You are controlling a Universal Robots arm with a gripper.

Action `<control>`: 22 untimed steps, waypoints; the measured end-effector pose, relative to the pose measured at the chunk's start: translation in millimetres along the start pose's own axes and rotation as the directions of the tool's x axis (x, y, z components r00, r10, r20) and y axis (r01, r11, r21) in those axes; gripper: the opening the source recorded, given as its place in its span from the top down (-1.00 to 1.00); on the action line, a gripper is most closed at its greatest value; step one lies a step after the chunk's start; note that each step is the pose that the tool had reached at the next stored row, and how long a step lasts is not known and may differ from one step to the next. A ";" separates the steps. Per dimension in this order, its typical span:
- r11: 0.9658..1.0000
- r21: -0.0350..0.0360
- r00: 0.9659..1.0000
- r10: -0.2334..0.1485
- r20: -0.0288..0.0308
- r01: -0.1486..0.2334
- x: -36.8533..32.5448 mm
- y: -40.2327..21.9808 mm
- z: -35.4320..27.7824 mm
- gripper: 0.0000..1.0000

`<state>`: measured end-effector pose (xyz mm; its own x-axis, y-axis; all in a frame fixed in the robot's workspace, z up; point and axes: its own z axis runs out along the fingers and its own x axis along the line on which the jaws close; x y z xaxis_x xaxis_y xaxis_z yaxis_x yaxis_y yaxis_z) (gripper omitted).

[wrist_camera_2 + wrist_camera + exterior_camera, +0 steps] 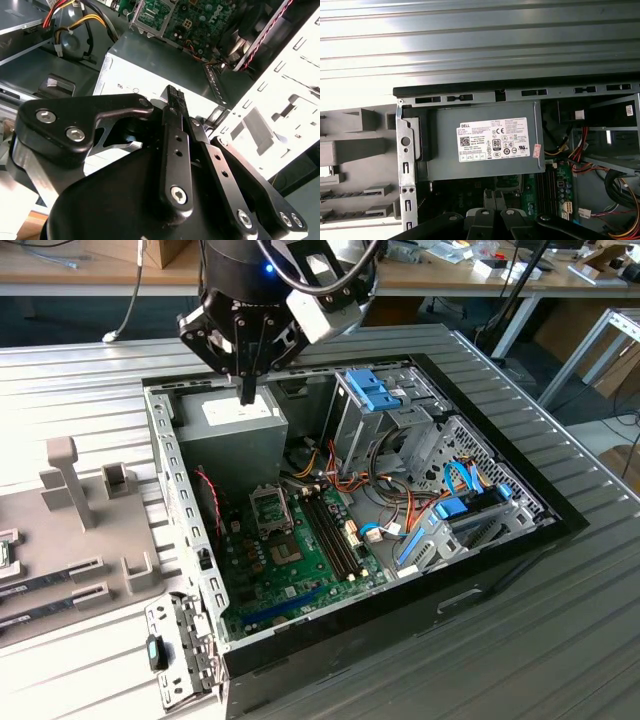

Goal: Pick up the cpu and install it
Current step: 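Reach for the cpu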

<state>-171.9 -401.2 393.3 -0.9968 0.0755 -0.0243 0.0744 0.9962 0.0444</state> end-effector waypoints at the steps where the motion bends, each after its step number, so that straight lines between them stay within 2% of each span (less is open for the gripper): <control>1: 1.000 0.000 1.000 0.000 0.000 0.000 0.4 0.0 0.0 0.79; 22: 1.000 0.000 1.000 0.000 0.000 0.000 12.0 -0.9 -0.4 0.79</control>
<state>-183.9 -401.2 393.3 -0.9968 0.0755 -0.0243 0.0744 0.9962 0.0444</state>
